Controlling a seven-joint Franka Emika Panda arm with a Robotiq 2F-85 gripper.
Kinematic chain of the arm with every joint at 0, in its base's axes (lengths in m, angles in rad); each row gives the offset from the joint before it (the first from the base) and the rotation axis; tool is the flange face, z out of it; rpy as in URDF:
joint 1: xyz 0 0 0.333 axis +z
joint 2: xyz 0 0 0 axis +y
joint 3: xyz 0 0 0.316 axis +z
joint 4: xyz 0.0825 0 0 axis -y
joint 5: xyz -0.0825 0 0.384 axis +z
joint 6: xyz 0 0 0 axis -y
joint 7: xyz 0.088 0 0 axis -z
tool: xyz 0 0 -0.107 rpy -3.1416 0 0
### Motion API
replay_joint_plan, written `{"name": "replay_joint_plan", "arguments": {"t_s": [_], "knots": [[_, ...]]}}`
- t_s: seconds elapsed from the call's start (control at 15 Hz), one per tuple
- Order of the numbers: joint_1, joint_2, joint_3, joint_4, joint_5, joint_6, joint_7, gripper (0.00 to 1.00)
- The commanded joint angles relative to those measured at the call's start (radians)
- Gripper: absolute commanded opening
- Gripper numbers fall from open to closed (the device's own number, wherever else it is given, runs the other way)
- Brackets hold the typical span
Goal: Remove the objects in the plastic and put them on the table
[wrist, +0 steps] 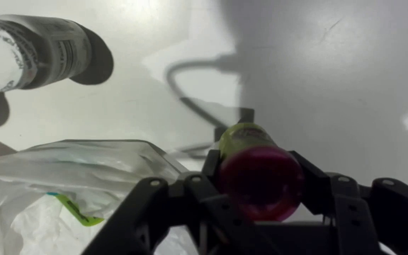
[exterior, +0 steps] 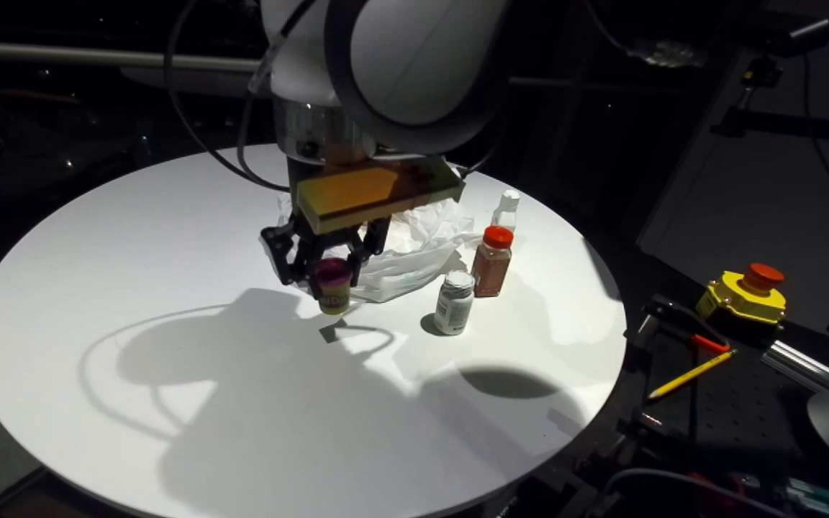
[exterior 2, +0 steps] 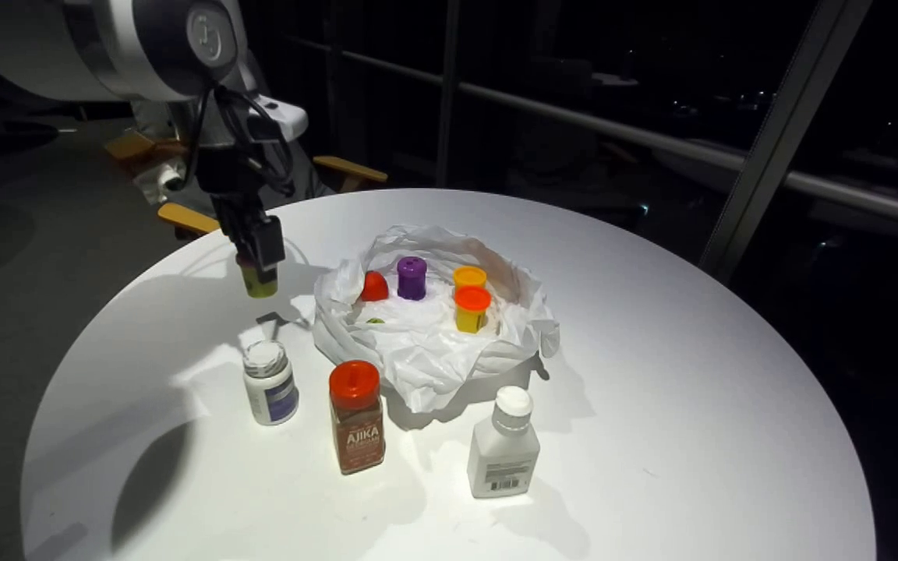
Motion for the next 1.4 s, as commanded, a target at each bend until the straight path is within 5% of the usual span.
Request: {"name": "replay_joint_plan", "arguments": {"t_s": [0.0, 0.2, 0.27, 0.4, 0.53, 0.93, 1.33], "knots": [[-0.037, 0.085, 0.016, 0.026, 0.044, 0.049, -0.027, 0.25], [-0.052, 0.108, 0.028, 0.02, 0.077, 0.071, -0.048, 0.25], [-0.056, 0.101, 0.034, 0.02, 0.093, 0.078, -0.057, 0.75], [-0.055, 0.056, 0.041, -0.007, 0.116, 0.097, -0.068, 0.81], [-0.046, 0.007, 0.033, -0.031, 0.132, 0.131, -0.057, 0.96], [-0.103, -0.089, 0.003, -0.005, 0.201, 0.16, -0.041, 1.0], [-0.19, -0.008, -0.075, 0.067, 0.203, 0.171, -0.043, 1.0]]}}
